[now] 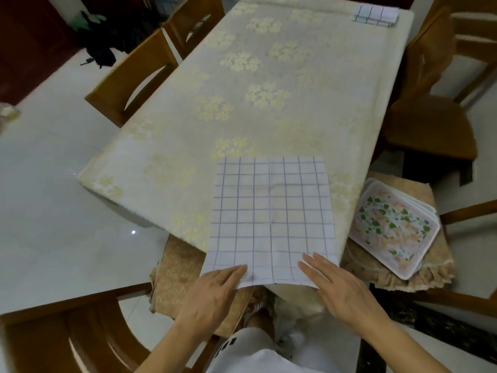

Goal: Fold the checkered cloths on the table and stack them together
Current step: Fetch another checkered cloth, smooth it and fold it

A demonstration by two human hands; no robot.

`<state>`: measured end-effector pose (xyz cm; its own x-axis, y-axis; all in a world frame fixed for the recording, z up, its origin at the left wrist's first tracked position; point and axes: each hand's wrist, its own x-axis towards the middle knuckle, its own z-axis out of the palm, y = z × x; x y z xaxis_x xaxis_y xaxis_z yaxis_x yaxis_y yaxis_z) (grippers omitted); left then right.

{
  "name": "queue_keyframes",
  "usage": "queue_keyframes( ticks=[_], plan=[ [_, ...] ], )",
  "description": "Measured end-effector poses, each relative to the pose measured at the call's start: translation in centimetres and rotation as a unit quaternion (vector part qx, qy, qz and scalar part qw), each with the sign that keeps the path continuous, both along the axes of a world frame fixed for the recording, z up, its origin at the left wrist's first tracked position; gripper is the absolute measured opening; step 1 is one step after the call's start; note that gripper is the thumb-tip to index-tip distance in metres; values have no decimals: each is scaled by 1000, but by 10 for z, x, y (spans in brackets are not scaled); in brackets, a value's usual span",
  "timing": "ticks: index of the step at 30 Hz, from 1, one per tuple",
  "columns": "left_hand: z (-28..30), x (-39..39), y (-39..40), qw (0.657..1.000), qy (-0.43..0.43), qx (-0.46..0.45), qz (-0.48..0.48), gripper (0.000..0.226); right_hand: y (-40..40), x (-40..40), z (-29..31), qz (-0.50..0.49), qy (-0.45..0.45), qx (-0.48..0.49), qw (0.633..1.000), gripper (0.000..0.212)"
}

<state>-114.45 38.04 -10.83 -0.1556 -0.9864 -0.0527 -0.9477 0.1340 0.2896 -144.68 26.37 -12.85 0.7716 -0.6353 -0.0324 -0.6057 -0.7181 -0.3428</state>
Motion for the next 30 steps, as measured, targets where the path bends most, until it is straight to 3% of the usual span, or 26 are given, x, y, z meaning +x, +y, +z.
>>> queue_keyframes(
  ticks=[2,7,10,13,16,18,26,30],
  plan=[
    [8,8,-18,1000,-3,-21,9,42,-20,11,10,5,7,-30,999,52],
    [11,38,-87,997,-30,-71,3,37,-87,41,24,-12,17,-52,998,62],
    [2,61,-135,996,-23,-88,-10,36,-128,58,22,-6,32,-70,997,54],
    [-7,80,-179,994,-19,-101,-23,34,-164,69,11,-26,69,-57,996,59],
    [-16,94,-215,994,-21,-103,-27,37,-196,82,3,-50,108,-44,992,45],
    [-24,101,-236,995,-21,-100,-24,35,-213,92,-3,-51,119,-36,991,48],
    [-51,113,-307,994,-49,-95,-17,33,-279,107,-25,-81,89,58,991,53],
    [-66,113,-335,994,-46,-100,-2,27,-302,106,-43,-83,127,21,988,48]
  ],
)
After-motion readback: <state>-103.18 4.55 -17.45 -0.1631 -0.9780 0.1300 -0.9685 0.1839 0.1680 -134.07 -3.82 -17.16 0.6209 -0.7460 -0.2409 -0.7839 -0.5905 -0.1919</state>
